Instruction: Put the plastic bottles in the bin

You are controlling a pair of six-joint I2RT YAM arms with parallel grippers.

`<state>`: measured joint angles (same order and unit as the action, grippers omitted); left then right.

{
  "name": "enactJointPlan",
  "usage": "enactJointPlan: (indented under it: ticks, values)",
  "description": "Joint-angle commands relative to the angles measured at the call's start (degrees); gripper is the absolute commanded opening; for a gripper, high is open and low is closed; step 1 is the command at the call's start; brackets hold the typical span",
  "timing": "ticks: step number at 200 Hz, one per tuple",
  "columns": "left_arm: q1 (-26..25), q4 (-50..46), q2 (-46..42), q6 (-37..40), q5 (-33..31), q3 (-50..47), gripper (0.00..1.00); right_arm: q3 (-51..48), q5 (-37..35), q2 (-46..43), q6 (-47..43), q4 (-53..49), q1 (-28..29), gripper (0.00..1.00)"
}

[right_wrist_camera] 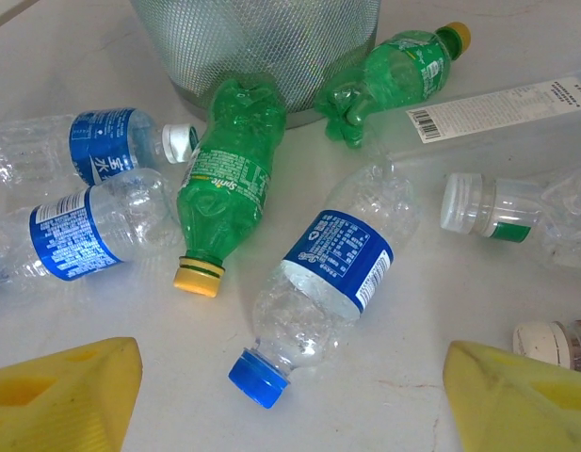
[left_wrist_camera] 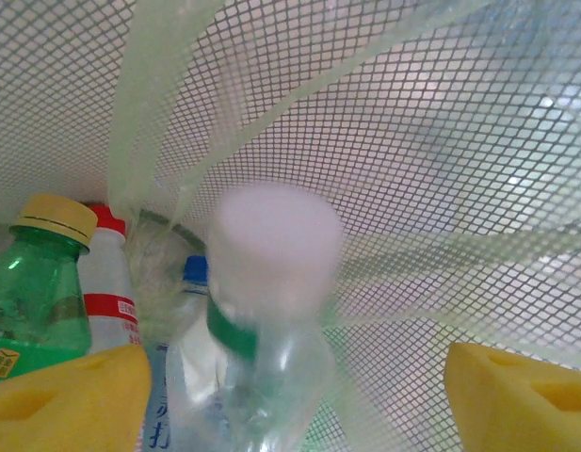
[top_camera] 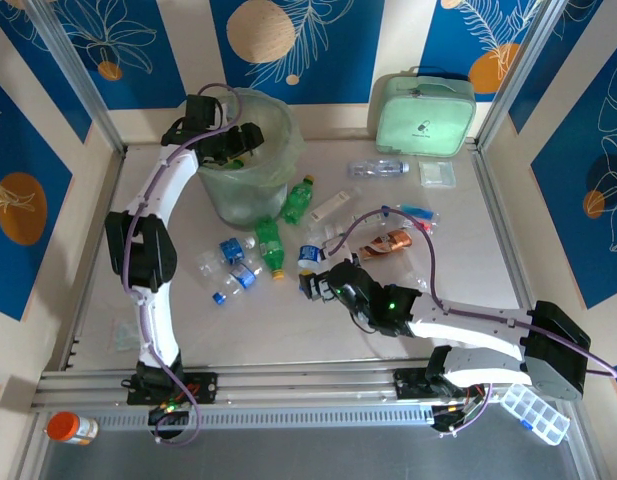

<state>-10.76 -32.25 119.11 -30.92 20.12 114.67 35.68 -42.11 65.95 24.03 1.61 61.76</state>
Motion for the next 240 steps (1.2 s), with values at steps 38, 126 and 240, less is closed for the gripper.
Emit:
enactJointPlan:
  ticks: [38, 126, 240]
  values:
    - [-0.24, 2.8, -7.93, -3.64, -0.97, -1.93, 0.92, 2.37, -2.58, -0.27, -0.39, -0.42, 0.59, 0.84]
    - [-0.18, -6.74, -20.75, 3.51, -8.49, 0.2, 0.96, 1.87, -3.79, -2.24, -0.52, -0.54, 1.25, 0.84]
    - [-5.71, 7.6, -62.58, -5.68, -14.55, -37.59, 0.95, 1.93, -4.93, -2.19, -0.46, -0.68, 1.31, 0.84]
